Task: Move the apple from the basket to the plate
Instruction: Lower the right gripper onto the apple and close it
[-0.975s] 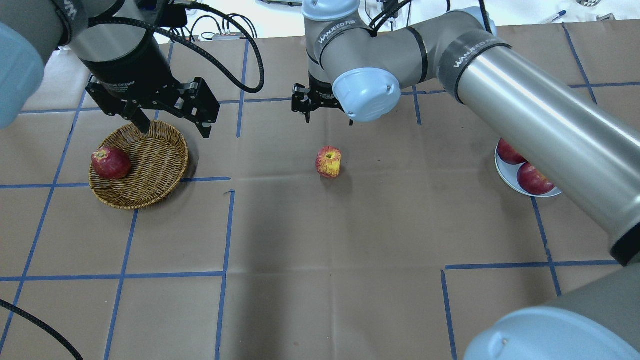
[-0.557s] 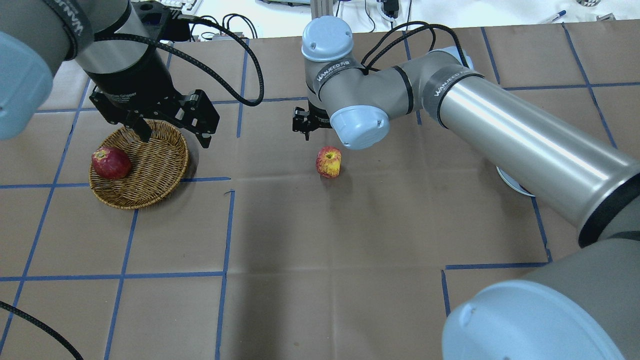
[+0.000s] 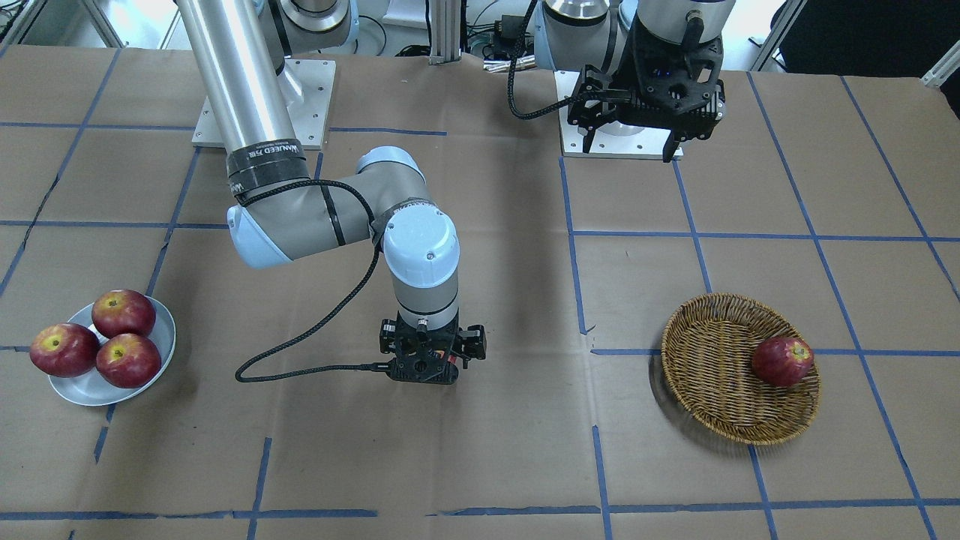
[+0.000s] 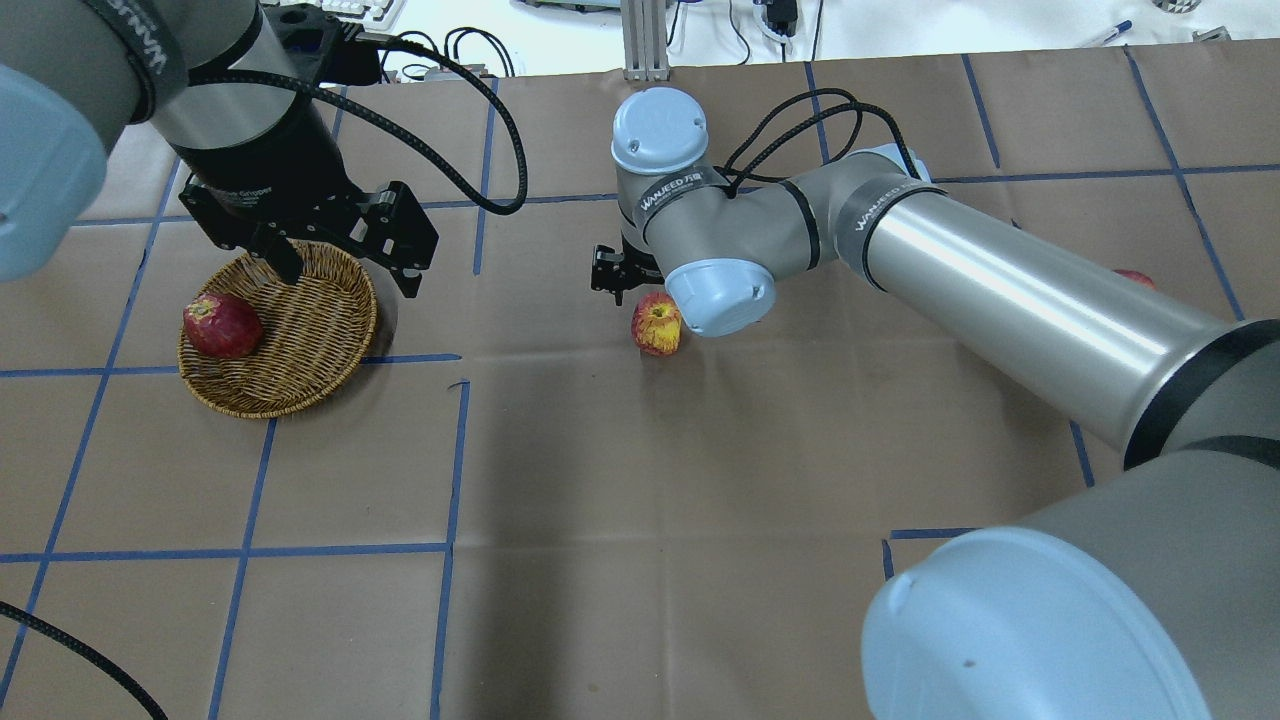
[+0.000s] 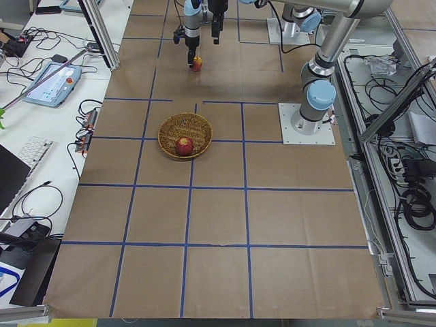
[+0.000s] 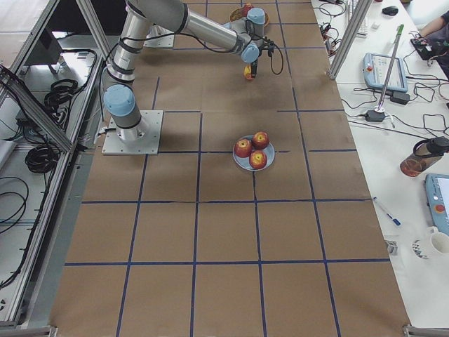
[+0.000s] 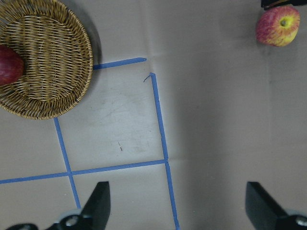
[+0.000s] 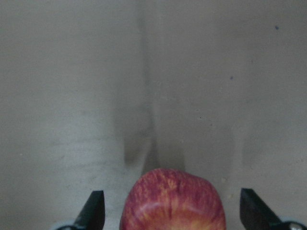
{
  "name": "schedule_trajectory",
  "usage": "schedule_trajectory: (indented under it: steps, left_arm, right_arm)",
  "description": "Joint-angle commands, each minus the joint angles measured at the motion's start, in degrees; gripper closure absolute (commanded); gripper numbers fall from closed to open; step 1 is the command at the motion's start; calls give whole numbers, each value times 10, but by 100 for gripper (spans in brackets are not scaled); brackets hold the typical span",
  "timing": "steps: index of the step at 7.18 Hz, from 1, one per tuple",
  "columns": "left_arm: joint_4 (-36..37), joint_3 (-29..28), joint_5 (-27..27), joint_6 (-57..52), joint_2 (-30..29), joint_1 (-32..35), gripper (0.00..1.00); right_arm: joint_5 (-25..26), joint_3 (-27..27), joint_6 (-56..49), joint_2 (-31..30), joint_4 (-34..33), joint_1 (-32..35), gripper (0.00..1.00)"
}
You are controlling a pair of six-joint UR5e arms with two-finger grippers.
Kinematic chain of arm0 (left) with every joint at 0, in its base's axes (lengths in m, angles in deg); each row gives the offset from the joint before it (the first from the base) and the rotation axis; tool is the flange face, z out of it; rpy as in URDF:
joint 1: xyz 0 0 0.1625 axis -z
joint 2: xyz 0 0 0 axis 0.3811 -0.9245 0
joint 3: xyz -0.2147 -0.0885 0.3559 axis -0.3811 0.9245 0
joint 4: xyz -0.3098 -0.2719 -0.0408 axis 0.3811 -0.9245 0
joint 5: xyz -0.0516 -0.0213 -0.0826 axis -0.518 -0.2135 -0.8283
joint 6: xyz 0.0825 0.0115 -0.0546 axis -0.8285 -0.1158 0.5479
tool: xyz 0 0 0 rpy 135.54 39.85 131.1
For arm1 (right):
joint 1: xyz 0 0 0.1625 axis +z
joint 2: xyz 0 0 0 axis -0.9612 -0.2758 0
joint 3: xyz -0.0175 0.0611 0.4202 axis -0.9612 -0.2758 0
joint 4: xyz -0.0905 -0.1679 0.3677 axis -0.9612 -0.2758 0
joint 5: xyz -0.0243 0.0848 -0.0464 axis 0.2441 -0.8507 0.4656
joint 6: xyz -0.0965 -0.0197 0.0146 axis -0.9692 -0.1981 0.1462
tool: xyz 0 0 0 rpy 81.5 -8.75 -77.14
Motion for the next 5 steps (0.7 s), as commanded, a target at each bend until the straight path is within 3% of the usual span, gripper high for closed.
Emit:
schedule_trajectory:
  steps: [1, 3, 5]
  left_arm:
    - [0, 0, 0, 0, 1, 0, 1]
    - [0, 0, 0, 0, 1, 0, 1]
    - [0, 0, 0, -1, 1, 0, 1]
  right_arm:
    - [3, 3, 1, 2, -8, 0, 24]
    - [18, 3, 0, -1, -5, 1, 44]
    - [22, -1, -1, -5, -1, -1, 51]
